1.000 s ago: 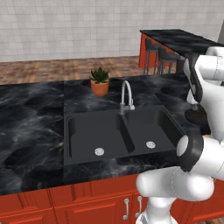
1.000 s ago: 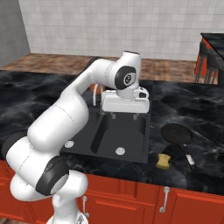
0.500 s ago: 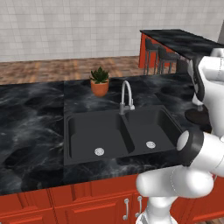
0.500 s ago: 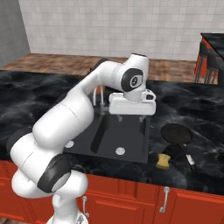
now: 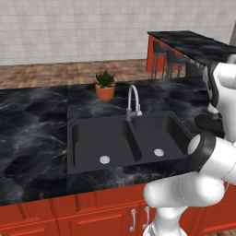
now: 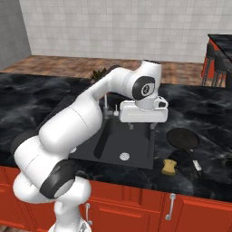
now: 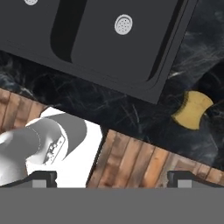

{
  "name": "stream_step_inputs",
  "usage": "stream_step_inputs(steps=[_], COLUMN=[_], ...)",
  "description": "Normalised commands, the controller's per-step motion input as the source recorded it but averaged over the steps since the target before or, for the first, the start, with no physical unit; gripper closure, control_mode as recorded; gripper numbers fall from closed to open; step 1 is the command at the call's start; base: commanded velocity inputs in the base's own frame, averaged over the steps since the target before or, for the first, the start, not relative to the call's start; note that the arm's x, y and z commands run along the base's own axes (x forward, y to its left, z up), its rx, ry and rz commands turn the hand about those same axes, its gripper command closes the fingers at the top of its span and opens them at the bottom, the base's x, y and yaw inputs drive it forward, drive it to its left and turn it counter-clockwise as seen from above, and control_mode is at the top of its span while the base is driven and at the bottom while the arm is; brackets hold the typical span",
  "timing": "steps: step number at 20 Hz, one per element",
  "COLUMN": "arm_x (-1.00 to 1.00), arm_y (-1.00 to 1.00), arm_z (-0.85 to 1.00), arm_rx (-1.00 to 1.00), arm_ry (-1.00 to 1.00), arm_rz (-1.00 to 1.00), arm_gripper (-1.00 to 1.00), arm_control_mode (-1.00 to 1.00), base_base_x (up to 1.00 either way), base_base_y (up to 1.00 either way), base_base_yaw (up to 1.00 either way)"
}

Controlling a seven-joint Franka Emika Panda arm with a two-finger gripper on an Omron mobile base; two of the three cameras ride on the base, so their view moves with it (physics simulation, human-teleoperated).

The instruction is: Pick the pan and sponge and place them into the sink. Then turn on the water.

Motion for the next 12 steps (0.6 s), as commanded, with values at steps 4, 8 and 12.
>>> stream_step_inputs(steps=[4, 8, 12], arm_x=[0.03, 0.03, 0.04], arm_y=[-0.13, -0.15, -0.19], arm_z=[-0.14, -0.15, -0.13], arm_rx=[0.00, 0.00, 0.00], arm_ry=[-0.05, -0.04, -0.02], arm_rz=[0.05, 0.03, 0.01], arm_gripper=[-1.00, -1.00, -1.00], arm_control_mode=[-1.00, -1.00, -1.00], base_base_x=[0.00, 0.00, 0.00], base_base_y=[0.00, 0.00, 0.00], base_base_yaw=[0.00, 0.00, 0.00])
